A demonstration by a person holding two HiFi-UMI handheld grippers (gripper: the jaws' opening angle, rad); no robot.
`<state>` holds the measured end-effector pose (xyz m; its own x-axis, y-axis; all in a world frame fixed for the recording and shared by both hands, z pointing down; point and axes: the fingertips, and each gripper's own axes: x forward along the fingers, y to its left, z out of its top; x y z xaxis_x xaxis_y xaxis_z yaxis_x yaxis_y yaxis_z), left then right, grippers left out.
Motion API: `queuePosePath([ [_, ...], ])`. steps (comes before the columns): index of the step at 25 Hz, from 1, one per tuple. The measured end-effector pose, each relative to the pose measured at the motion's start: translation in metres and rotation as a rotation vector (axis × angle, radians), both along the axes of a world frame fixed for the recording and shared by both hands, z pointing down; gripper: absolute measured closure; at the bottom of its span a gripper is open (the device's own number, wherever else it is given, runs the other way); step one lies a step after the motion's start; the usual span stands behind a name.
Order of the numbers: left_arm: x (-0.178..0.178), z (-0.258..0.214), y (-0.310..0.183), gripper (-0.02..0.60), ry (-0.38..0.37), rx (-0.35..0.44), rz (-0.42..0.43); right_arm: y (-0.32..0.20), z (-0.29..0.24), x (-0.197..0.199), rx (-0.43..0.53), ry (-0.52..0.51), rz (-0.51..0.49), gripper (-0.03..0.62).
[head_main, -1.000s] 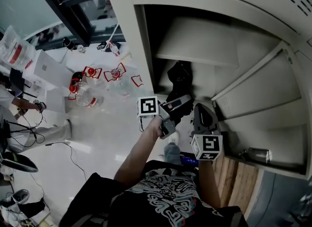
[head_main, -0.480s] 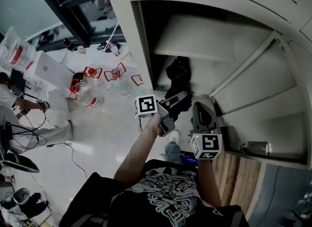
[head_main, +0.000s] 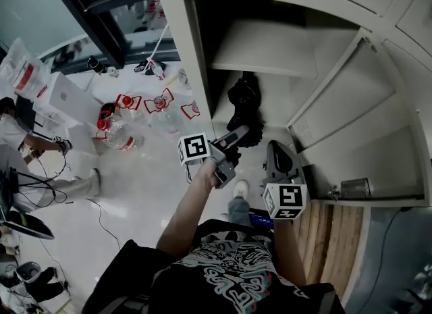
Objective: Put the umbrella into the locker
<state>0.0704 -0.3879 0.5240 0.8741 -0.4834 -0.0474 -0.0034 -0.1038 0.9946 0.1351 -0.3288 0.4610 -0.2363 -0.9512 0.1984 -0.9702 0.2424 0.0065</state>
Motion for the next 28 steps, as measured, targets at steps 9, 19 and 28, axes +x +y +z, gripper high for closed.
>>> queuePosePath([
  [9,-0.023,0.005,0.045,0.229,-0.050,0.025,-0.001,0.034,-0.010,-0.012,0.027,0.028,0.007,0.592],
  [19,-0.033,-0.048,0.111,0.429,-0.239,0.282,-0.008,0.095,-0.037,-0.039,0.083,0.046,-0.031,0.592],
  [28,-0.057,-0.071,0.147,0.568,-0.357,0.397,-0.140,0.143,-0.047,-0.044,0.091,0.025,-0.038,0.592],
])
